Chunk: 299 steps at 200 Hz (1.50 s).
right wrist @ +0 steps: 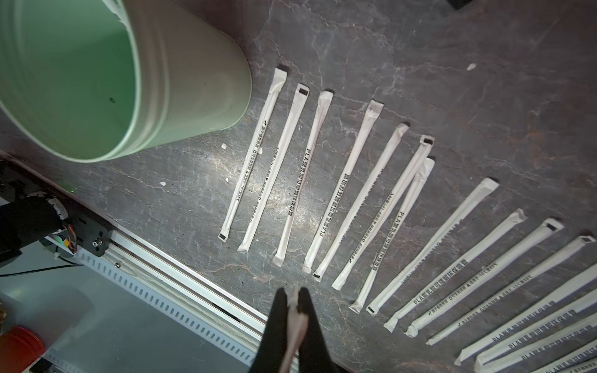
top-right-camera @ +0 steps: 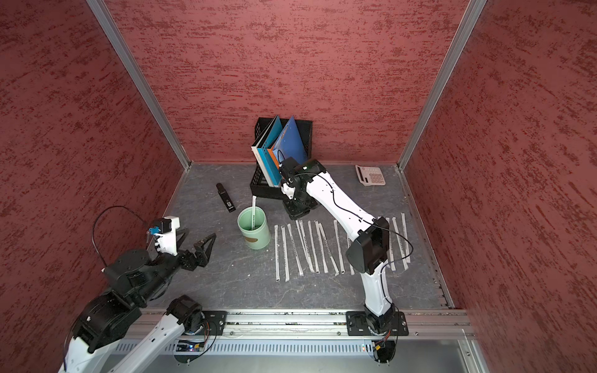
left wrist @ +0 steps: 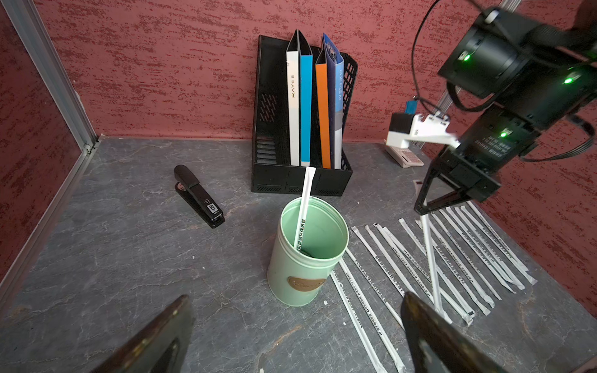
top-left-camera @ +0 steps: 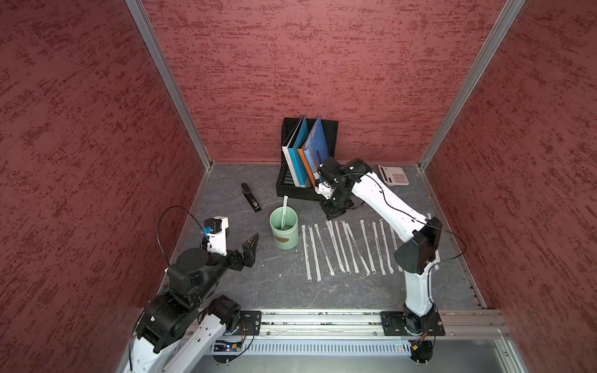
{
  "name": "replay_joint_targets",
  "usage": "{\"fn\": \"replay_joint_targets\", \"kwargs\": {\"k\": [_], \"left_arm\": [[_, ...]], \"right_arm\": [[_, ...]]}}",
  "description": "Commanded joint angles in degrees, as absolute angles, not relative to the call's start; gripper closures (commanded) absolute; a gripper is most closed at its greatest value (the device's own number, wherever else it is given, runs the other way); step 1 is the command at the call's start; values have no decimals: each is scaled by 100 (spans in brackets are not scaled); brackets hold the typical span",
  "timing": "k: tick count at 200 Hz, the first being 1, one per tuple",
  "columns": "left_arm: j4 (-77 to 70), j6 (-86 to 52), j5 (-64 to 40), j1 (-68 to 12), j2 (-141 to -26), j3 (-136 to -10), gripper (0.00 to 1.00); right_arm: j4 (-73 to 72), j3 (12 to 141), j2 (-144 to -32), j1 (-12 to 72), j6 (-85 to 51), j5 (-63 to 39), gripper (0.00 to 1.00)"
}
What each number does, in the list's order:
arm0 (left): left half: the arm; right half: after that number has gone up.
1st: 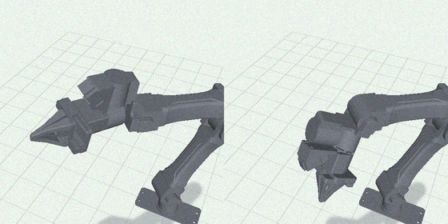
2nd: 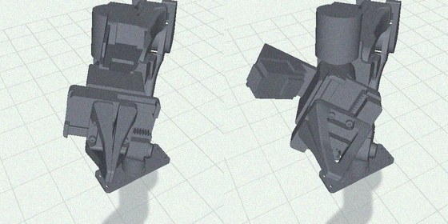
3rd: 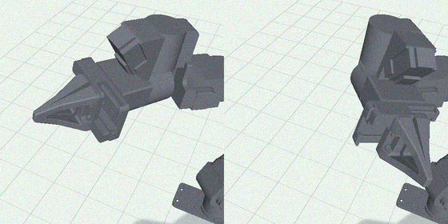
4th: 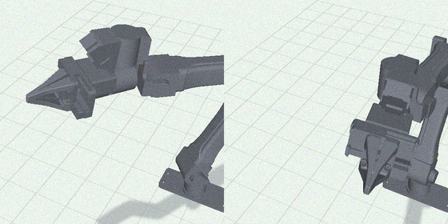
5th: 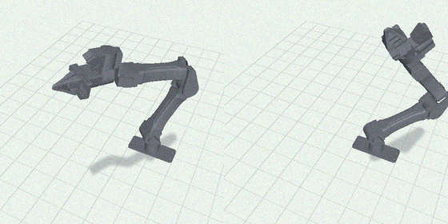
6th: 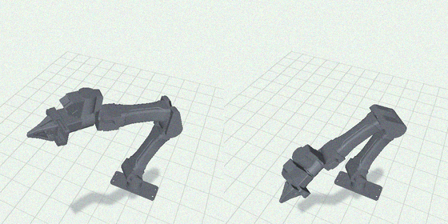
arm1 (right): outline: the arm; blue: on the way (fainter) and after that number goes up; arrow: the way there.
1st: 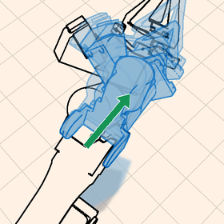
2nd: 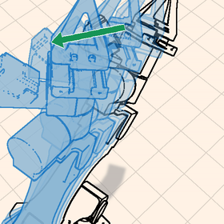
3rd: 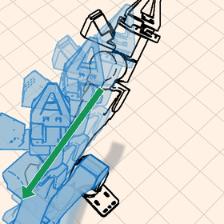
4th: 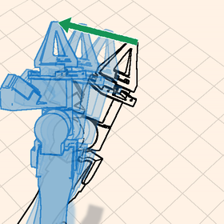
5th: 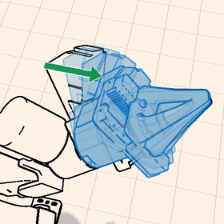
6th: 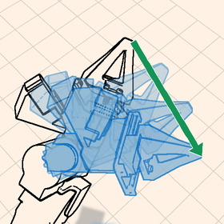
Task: Take the straws out of the storage container
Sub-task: Place the straw at the center of the board.
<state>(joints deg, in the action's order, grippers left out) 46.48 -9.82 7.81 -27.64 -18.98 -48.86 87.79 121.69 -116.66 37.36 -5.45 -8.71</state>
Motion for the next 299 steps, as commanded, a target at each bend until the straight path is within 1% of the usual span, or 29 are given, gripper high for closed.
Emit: {"fn": "replay_joint_targets", "kwargs": {"k": [1, 44, 95, 142, 183, 216, 299], "left_arm": [[4605, -1002, 769, -2726, -1835, -4848, 0], [4605, -1009, 790, -2732, -1875, -4847, 1], [4611, -1002, 809, -2731, -1925, -4855, 1], [4614, -1002, 820, -2726, -1925, -4854, 1], [4613, -1002, 809, -2733, -1898, -4854, 1], [4614, -1009, 798, -2736, -1865, -4846, 1], [4612, -1003, 800, -2738, -1837, -4843, 1]], "right_arm": [[8469, 12002, -11812, 3649, -455, -990, 98], [8158, 11686, -12088, 3527, -428, -1181, 98], [8015, 11602, -12398, 3430, -478, -1456, 98], [7957, 11455, -12401, 3410, -509, -1494, 98], [7954, 11408, -12526, 3384, -595, -1446, 95], [7974, 11597, -12727, 3305, -658, -1389, 94], [8347, 12582, -13545, 3103, -668, -1460, 91]]}}
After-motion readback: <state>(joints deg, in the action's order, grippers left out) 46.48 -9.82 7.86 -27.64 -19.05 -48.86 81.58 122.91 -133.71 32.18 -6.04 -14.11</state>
